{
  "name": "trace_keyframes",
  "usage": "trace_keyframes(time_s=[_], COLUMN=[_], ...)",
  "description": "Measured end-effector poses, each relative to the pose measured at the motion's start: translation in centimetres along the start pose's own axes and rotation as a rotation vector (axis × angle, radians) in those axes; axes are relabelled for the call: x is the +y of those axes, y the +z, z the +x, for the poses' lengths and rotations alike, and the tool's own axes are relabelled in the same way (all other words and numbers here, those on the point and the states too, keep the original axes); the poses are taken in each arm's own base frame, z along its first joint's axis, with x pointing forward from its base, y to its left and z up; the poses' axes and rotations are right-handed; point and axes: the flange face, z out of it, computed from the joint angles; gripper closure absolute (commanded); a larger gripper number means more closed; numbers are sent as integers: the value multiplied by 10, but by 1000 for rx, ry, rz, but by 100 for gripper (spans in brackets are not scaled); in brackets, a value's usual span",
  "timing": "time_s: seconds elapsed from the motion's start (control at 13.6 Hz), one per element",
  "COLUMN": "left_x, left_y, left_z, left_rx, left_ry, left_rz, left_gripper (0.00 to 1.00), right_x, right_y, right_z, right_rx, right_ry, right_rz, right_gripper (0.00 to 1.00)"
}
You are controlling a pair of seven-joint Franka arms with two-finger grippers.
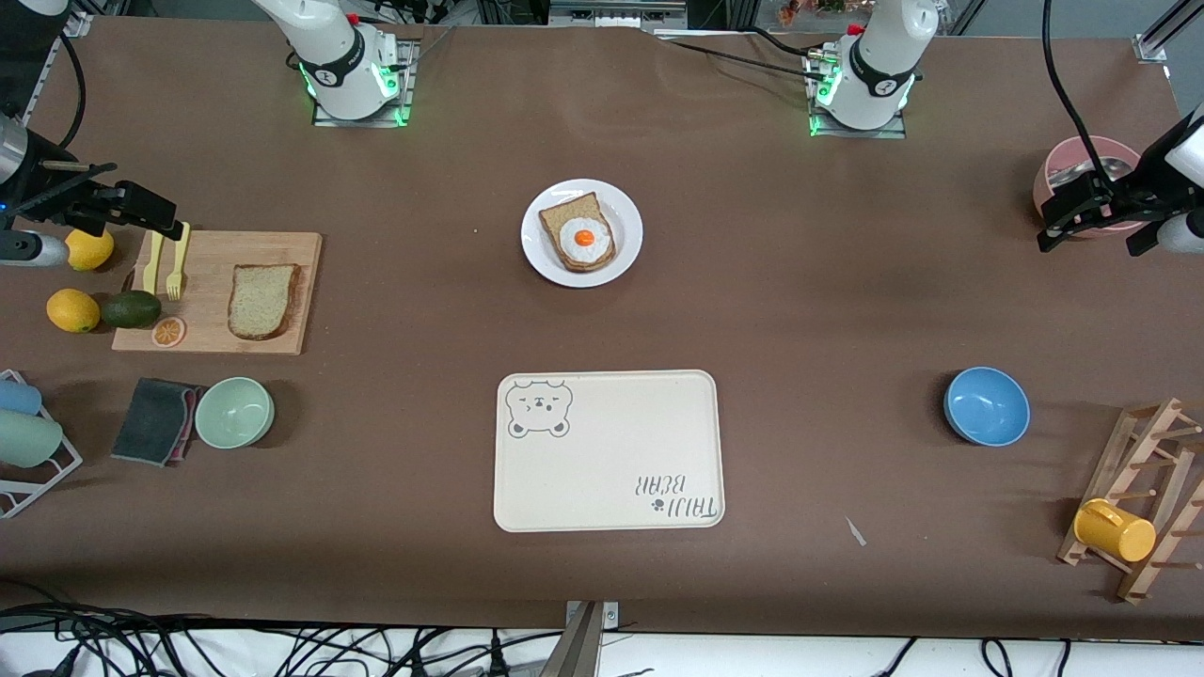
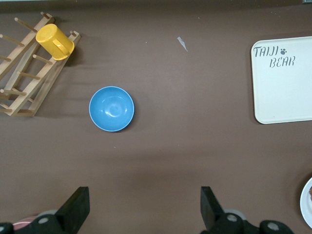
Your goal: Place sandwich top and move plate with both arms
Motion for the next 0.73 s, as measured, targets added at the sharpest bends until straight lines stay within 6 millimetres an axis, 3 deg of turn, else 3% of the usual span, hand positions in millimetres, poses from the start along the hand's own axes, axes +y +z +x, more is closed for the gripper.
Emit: trace_keyframes(time_s=[0.73], left_x=[13], left_y=[0], left_z=[-1], left_rx=[-9], left_ry=[19], left_rz=[-2], left_gripper=[0], right_x=[0], right_y=[0], right_z=[0], right_rx=[0], right_ry=[0], right_rz=[0], right_gripper=[0])
